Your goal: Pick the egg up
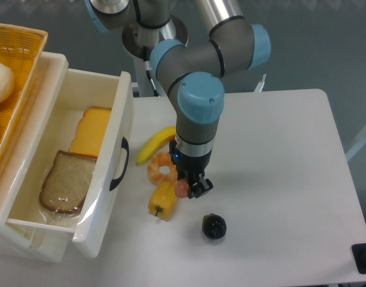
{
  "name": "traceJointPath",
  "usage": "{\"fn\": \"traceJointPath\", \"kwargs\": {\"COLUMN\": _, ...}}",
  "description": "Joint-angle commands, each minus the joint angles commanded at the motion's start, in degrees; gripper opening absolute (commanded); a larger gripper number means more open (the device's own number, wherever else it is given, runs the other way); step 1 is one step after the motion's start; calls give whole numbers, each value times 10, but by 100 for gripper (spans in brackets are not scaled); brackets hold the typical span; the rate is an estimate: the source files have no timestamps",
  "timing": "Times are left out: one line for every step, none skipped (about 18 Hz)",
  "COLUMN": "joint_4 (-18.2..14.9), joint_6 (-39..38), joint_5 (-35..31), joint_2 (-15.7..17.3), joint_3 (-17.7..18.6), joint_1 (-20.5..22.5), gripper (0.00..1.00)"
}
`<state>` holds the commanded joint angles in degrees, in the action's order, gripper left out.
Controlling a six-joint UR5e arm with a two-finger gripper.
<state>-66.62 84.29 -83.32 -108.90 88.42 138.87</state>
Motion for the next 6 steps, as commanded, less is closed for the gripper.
{"fn": "traceJointPath", "kwargs": {"joint_4": 0, "joint_6": 0, "joint_5": 0, "joint_2": 0, "joint_3": 1, "joint_1": 0, "gripper": 28}}
{"fn": "traceJointPath", "kwargs": {"joint_4": 0, "joint_6": 0, "joint_5": 0, "joint_2": 0, "joint_3": 2, "joint_1": 0, "gripper": 28}}
{"fn": "traceJointPath", "kwargs": {"joint_4": 0, "joint_6": 0, "joint_5": 1, "joint_2": 0, "joint_3": 2, "joint_1": 0, "gripper": 28}}
{"fn": "traceJointPath", "kwargs": {"joint_4": 0, "joint_6": 0, "joint_5": 1, "joint_2": 1, "joint_3": 2, "joint_1": 0, "gripper": 28}}
{"fn": "traceJointPath", "kwargs": {"joint_4": 0, "joint_6": 0, "joint_5": 1, "joint_2": 0, "joint_3": 2, "joint_1": 1, "gripper": 28}}
{"fn": "traceJointPath", "kwargs": {"joint_4": 0, "joint_6": 0, "joint_5": 1, "joint_2": 1, "joint_3": 3, "joint_1": 3, "gripper": 28}}
